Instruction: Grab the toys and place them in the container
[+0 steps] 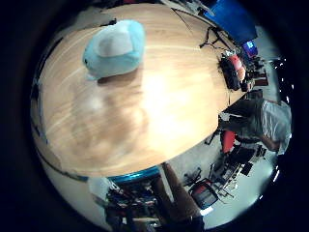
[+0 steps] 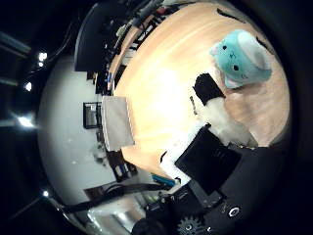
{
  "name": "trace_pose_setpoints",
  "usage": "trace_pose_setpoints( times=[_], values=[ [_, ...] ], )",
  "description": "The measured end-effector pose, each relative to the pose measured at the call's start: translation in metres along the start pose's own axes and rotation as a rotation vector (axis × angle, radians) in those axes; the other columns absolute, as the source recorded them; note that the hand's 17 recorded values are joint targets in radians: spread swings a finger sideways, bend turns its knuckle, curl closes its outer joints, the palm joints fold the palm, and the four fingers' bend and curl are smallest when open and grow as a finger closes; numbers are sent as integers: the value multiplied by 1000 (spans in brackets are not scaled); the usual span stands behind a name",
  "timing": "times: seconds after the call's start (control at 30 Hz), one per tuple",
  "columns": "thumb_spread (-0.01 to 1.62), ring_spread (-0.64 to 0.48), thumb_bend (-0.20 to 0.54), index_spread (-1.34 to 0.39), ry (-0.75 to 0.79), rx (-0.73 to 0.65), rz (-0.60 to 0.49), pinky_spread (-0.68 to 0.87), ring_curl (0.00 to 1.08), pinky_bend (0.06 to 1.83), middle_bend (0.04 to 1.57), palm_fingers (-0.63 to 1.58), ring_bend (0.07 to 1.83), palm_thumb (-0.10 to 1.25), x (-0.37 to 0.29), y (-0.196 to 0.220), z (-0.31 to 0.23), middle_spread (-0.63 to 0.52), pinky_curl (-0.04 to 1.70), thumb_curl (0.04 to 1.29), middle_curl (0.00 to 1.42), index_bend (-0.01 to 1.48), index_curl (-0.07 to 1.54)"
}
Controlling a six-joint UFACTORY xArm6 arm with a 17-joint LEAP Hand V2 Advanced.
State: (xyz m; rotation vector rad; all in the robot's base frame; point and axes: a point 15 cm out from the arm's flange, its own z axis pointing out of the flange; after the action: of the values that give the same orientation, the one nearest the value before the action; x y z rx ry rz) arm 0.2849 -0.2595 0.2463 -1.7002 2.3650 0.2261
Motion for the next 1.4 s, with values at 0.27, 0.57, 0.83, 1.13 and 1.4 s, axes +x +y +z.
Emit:
trace_pose_setpoints(
  times=[0.27,0.57,0.83,1.13,1.4],
  values=[
    [1083,-268,-22,-569,1,-4,7,42,173,714,187,513,673,617,15,-18,16,-300,-7,461,288,227,413],
    [1074,-271,-17,-568,-4,-13,14,60,175,740,182,517,681,650,19,-26,29,-298,-4,468,284,211,409],
    [1065,-362,2,-588,-4,4,10,-162,202,958,197,884,830,771,18,-36,29,-366,22,492,269,168,386],
    [1048,-337,62,-597,-101,117,65,-379,406,1315,718,1377,1138,1001,5,-60,7,-455,249,596,528,496,616],
    [991,-312,65,-539,-129,97,63,-265,540,1503,1113,1196,1338,1076,7,-68,-7,-403,366,691,758,908,858]
  ],
)
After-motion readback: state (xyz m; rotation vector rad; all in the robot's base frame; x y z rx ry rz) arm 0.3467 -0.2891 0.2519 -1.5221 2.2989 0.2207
